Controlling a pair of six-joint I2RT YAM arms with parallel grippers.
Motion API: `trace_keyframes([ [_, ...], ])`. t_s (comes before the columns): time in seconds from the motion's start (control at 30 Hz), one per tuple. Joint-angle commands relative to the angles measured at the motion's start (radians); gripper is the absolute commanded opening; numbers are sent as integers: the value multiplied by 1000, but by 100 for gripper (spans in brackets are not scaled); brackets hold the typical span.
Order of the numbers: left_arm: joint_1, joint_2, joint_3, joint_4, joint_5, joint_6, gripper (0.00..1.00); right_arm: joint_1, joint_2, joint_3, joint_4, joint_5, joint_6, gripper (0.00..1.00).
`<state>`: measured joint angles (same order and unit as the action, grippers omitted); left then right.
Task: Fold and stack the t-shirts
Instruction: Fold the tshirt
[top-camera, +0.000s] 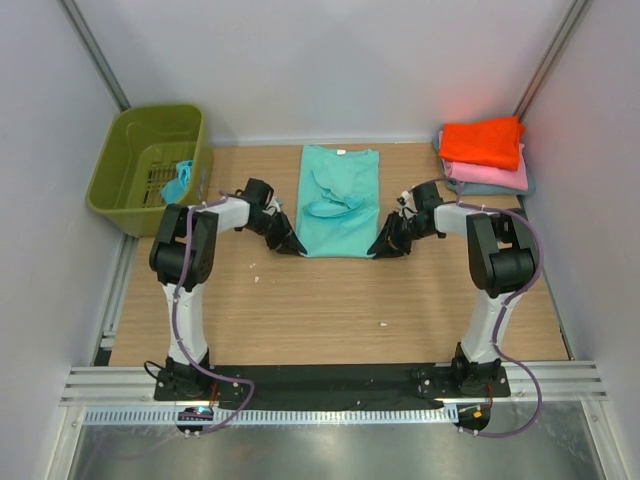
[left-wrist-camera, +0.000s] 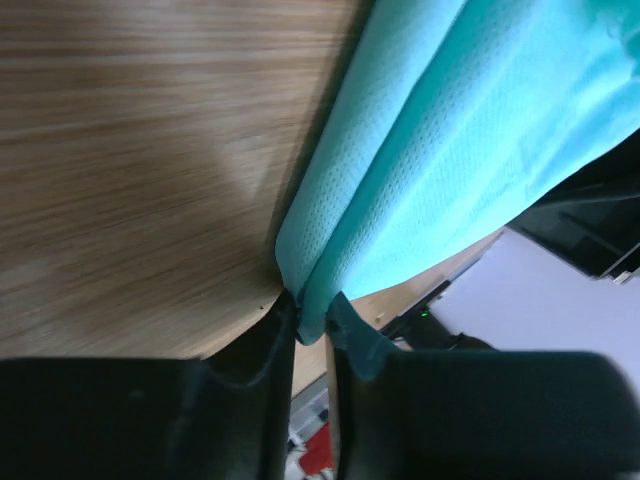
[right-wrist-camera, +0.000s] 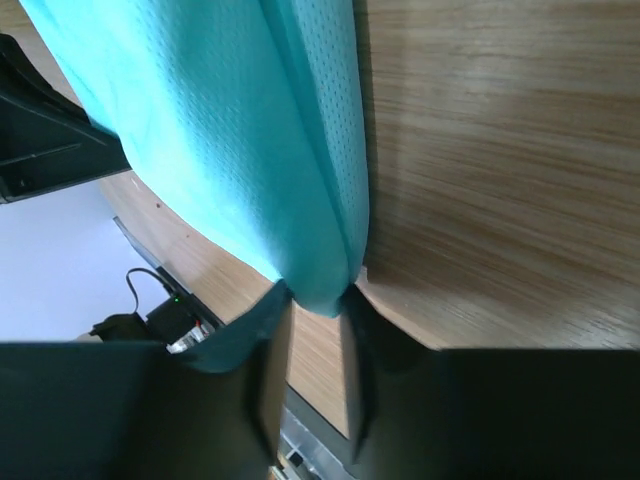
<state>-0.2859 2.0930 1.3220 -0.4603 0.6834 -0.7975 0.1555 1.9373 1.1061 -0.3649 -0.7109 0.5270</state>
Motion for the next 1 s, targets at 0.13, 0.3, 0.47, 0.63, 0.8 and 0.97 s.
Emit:
trace_keyframes([
  [0.13, -1, -57, -1, 2, -42, 20, 2, 3, -90, -17, 1, 16, -15, 10],
  [0.3, -6, -155, 34, 14, 19, 32, 0, 3, -233, 9, -37, 44, -38, 1],
  [0.47, -18, -305, 34, 15, 48, 20, 0, 1, -359, 61, -111, 28, -42, 1],
  [0.63, -41, -384, 16, 17, 50, 21, 0, 3, -439, 55, -177, 16, -71, 1],
  [0.8, -50, -386, -3, 6, 42, 23, 0, 4, -460, 20, -174, 19, -65, 2],
  [0.97, -48, -326, 42, -1, 19, 52, 0, 3, -456, -5, -135, 27, -61, 2],
])
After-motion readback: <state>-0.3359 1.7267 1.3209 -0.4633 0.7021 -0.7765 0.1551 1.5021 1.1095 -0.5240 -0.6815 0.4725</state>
